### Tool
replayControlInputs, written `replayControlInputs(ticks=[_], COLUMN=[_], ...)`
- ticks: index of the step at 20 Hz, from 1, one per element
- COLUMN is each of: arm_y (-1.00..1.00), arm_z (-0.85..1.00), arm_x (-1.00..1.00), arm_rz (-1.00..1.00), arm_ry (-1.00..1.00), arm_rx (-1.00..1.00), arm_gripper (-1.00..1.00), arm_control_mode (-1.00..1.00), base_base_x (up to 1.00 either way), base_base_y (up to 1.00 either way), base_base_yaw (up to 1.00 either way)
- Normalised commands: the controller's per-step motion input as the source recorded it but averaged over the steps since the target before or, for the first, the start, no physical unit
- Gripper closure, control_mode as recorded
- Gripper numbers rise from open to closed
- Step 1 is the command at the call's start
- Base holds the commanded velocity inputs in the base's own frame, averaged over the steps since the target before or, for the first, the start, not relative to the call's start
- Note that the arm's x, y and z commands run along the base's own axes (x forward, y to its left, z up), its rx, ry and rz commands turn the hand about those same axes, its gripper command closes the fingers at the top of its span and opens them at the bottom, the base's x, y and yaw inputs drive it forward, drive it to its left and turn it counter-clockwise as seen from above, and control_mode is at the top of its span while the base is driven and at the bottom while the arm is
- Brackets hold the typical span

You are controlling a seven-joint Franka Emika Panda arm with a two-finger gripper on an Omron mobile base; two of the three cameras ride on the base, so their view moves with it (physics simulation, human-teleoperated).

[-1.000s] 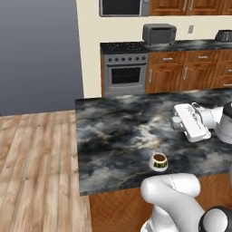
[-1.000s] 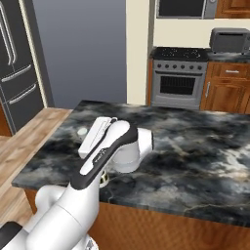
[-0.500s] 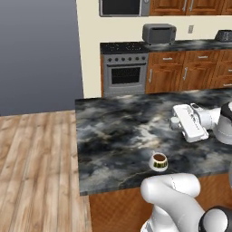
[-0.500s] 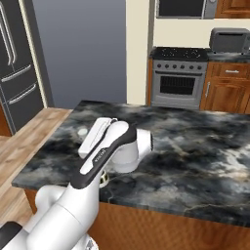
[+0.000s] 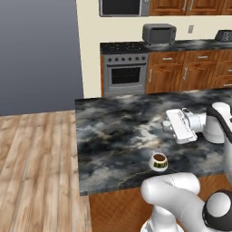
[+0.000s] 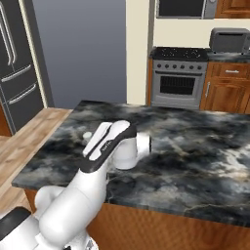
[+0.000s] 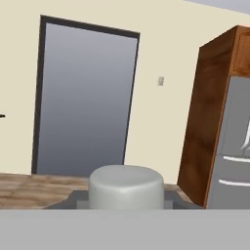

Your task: Pick up the marshmallow and place it in the cup of hot chocolate on the dining counter.

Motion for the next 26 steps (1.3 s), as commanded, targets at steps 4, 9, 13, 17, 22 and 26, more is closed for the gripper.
replayControlInputs(ticks=[4, 9, 13, 17, 22, 26], arm_y=[-0.09, -0.23, -0.21, -0.17, -0.14, -0.01], arm_z=[-0.45, -0.43, -0.08, -0.19, -0.22, -0.18], arm_x=[0.28, 0.1, 0.19, 0.08, 0.02, 0.04], arm_rz=[0.05, 0.13, 0.16, 0.23, 0.24, 0.13], arm_ry=[0.0, 0.01, 0.0, 0.0, -0.01, 0.0], arm_rx=[0.0, 0.0, 0.0, 0.0, 0.08, 0.04], arm_gripper=[1.0, 1.0, 1.0, 1.0, 1.0, 1.0], arm_control_mode=[-1.0, -1.0, -1.0, -1.0, -1.0, -1.0], base_base_x=[0.0, 0.0, 0.0, 0.0, 0.0, 0.0], base_base_y=[0.0, 0.0, 0.0, 0.0, 0.0, 0.0], base_base_yaw=[0.0, 0.0, 0.0, 0.0, 0.0, 0.0])
